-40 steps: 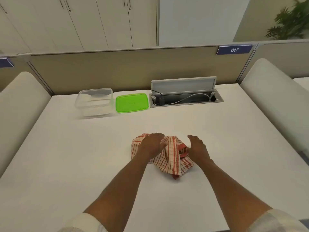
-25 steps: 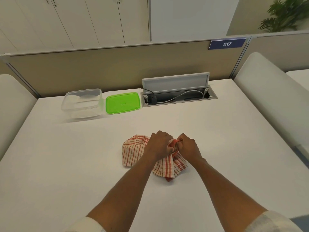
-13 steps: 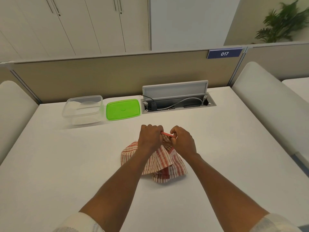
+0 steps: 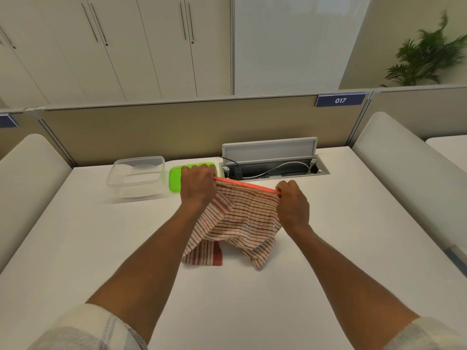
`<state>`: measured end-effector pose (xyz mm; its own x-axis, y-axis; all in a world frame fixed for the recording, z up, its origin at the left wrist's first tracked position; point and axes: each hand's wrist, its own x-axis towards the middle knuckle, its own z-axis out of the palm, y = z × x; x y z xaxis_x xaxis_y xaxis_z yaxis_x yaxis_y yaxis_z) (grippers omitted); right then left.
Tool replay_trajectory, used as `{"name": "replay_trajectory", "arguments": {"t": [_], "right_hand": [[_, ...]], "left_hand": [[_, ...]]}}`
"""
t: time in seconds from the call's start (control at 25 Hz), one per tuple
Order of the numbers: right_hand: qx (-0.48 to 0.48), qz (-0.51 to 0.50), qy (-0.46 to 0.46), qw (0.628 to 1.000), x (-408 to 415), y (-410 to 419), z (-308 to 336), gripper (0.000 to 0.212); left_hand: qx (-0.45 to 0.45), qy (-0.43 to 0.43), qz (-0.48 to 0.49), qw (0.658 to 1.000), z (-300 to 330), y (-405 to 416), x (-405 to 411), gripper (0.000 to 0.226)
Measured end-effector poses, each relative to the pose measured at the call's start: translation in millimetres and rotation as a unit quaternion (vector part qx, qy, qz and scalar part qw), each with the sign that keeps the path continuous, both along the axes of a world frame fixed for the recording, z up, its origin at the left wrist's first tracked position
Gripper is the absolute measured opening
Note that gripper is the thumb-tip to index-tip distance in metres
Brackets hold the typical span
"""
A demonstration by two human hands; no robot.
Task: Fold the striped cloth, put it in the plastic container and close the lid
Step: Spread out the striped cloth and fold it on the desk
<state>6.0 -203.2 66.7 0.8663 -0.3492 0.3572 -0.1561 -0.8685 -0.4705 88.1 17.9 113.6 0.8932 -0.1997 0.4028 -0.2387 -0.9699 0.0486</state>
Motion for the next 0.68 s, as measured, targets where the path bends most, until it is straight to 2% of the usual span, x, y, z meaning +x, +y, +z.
{"name": "replay_trajectory", "arguments": {"t": [0.24,0.44,0.68], "right_hand": [[-0.06,0.017,-0.052,0.997,16,-9,47,0.013],[-0.078,0.014,-0.095,0.992,21,-11,81,0.013],[-0.13,0.007,-0.112,0.985,25,-15,104,0.018]], "left_hand": [[-0.008,-0.037,0.066,0.997,29,41,12,0.021],[0.009,-0.052,0.084,0.995,55,73,17,0.021],[0.031,-0.063,0.043,0.997,71,114,25,0.019]]}}
